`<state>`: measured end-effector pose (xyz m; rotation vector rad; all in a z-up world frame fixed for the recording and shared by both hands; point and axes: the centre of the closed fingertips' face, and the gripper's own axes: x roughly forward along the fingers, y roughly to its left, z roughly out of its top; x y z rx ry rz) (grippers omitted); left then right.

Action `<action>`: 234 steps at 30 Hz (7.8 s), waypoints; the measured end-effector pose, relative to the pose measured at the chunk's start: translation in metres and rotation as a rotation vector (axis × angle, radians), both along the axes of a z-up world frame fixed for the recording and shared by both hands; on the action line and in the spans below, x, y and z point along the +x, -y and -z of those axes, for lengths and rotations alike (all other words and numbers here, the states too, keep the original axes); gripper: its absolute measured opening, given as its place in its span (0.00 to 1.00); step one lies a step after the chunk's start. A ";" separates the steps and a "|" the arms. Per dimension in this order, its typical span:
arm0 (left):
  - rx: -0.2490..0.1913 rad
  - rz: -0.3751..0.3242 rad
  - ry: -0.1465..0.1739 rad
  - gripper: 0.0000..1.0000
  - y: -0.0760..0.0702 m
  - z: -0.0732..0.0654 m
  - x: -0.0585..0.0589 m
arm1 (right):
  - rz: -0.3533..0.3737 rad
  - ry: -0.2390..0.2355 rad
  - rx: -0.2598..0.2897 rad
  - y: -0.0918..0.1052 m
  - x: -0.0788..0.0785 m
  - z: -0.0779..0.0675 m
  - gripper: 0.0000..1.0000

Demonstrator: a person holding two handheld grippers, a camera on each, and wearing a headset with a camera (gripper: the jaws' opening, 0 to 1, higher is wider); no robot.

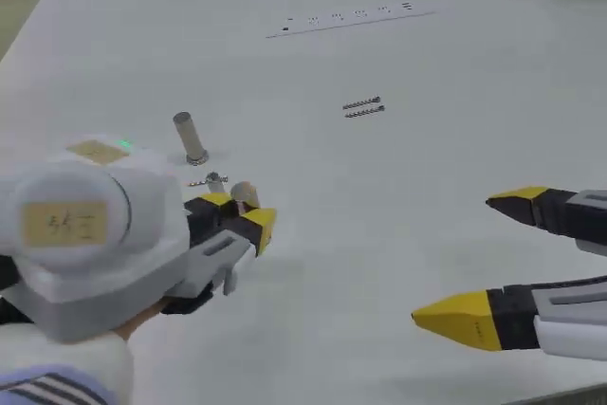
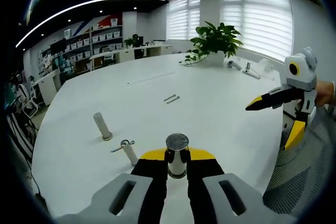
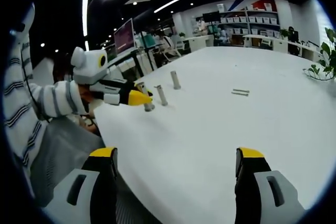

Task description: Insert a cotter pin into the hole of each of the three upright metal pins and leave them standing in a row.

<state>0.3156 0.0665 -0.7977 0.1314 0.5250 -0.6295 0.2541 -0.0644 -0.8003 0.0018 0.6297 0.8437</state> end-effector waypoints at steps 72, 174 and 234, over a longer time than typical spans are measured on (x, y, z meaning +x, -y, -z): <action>-0.136 0.314 -0.089 0.99 0.015 0.013 -0.052 | -0.143 -0.056 -0.068 0.000 0.012 0.002 0.94; -0.230 0.156 -0.204 0.84 0.005 0.021 -0.055 | -0.680 0.068 -0.805 -0.023 0.188 0.041 0.02; -0.676 0.143 -0.339 0.12 0.061 -0.054 -0.022 | -0.648 0.566 -0.522 -0.052 0.039 -0.045 0.02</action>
